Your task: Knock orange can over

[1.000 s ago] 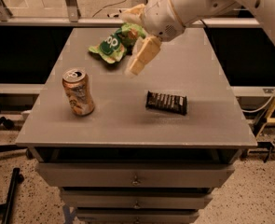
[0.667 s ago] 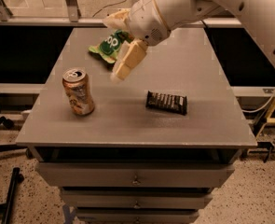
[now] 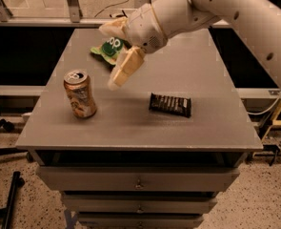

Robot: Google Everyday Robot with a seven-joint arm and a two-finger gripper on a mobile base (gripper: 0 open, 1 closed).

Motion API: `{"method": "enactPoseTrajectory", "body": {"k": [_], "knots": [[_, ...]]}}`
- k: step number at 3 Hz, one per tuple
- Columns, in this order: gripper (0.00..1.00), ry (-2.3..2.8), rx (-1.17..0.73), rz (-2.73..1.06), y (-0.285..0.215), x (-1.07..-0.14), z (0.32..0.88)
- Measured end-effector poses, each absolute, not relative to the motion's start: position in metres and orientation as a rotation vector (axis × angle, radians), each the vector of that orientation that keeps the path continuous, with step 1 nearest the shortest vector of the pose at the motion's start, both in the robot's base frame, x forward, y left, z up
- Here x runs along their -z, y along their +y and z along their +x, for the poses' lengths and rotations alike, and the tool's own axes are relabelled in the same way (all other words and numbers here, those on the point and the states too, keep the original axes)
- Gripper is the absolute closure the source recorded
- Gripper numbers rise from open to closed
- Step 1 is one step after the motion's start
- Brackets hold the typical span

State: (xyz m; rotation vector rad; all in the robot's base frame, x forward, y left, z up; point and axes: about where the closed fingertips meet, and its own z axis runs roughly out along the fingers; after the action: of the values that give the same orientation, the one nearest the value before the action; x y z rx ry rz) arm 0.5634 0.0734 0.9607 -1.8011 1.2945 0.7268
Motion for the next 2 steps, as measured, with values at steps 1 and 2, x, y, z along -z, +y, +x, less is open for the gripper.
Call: {"method": "enactPoseTrajectory", "body": {"k": [1, 2], "knots": [[0.0, 1.254, -0.838, -1.776, 0.092, -0.942, 0.562], [0.0, 1.217, -0.923, -1.769, 0.112, -0.93, 0.558]]}}
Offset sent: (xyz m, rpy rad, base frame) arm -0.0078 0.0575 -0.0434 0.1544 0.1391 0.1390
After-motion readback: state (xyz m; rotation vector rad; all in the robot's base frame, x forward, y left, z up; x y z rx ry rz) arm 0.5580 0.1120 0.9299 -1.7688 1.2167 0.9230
